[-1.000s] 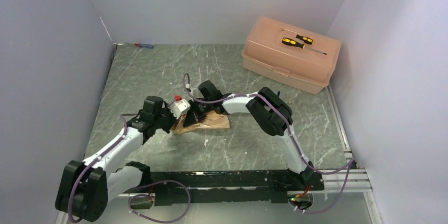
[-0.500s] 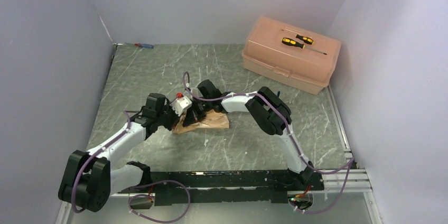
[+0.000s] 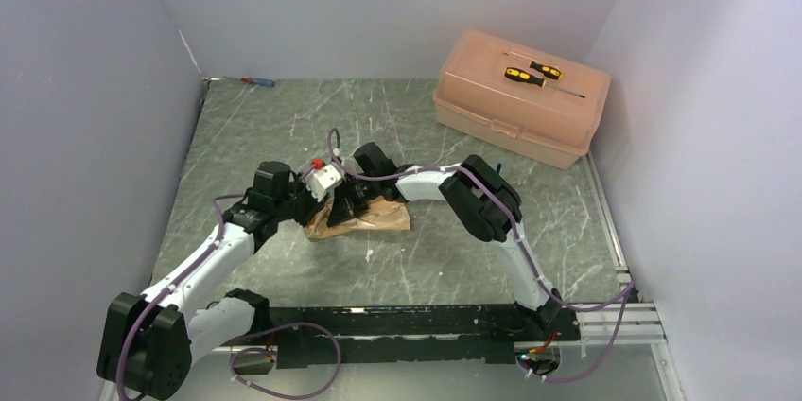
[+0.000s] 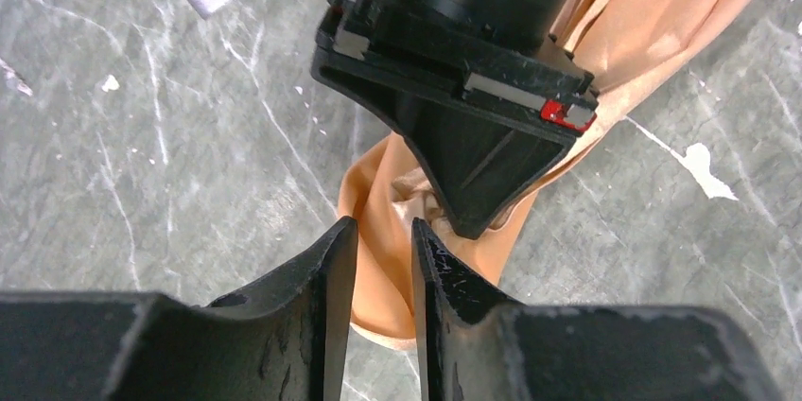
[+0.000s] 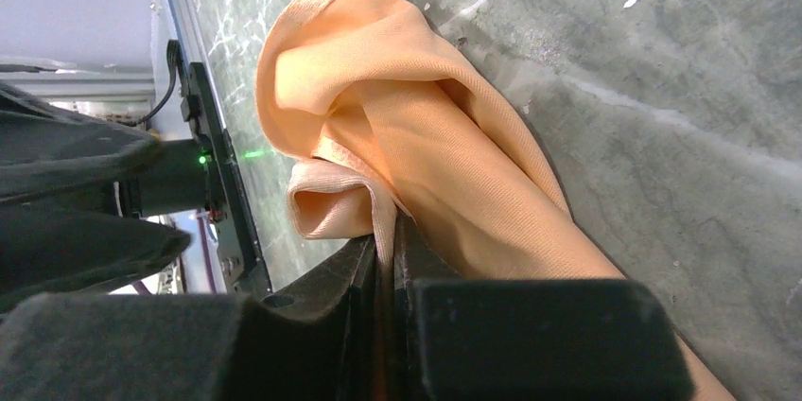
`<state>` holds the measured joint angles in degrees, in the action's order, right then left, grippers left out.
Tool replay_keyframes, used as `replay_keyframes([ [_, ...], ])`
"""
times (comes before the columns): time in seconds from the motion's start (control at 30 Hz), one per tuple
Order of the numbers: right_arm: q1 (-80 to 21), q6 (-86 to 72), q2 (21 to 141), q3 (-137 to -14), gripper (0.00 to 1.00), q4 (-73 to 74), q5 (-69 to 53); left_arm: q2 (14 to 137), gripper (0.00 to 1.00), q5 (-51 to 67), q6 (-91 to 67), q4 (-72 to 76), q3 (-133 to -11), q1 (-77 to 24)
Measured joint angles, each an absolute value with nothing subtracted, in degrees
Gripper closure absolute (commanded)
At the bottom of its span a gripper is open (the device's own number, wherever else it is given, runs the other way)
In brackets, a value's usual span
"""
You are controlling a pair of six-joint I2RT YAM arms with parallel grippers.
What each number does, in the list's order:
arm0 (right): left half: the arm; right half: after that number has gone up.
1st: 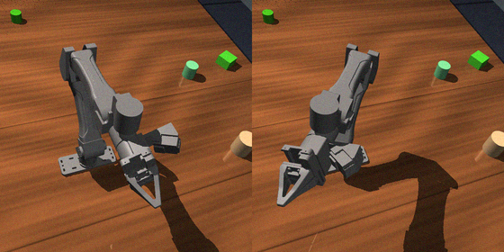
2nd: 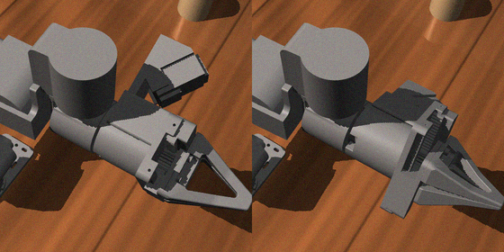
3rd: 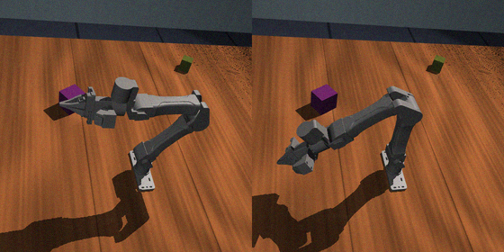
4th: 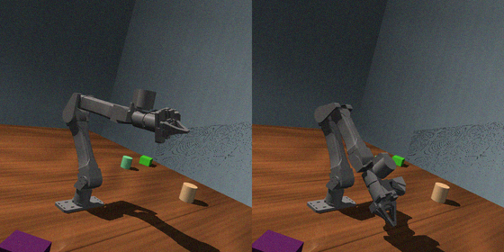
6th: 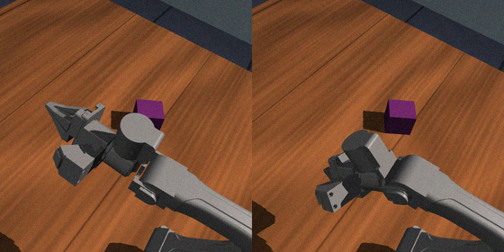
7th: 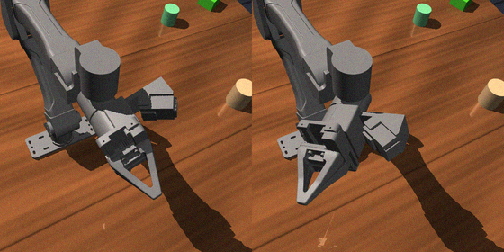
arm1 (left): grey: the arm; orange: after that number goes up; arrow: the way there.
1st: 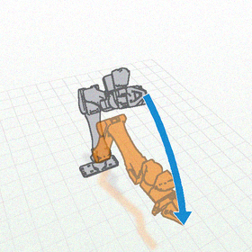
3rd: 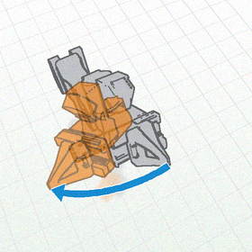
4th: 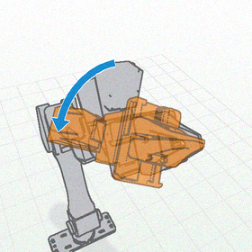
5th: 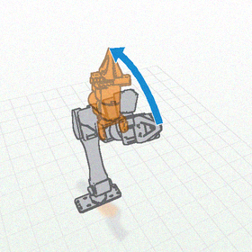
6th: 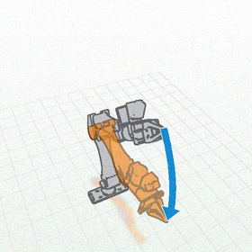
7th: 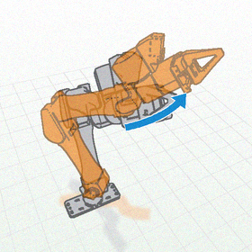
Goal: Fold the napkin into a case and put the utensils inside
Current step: Grasp the top corner of the smaller rectangle folded napkin from the folded napkin.
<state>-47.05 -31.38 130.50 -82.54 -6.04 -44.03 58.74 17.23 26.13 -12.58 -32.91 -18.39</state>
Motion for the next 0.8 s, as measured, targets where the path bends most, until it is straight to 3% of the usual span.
replay_keyframes([
  [0.43,-46.96,-31.79,130.50,-82.46,0.84,-6.55,-44.62,57.78,0.69,21.98,38.09,-8.86,-22.44,-20.01],
  [0.8,-45.28,-33.74,130.23,-77.43,0.74,-15.90,-49.17,66.26,0.73,16.95,40.93,0.23,-21.69,-20.84],
])
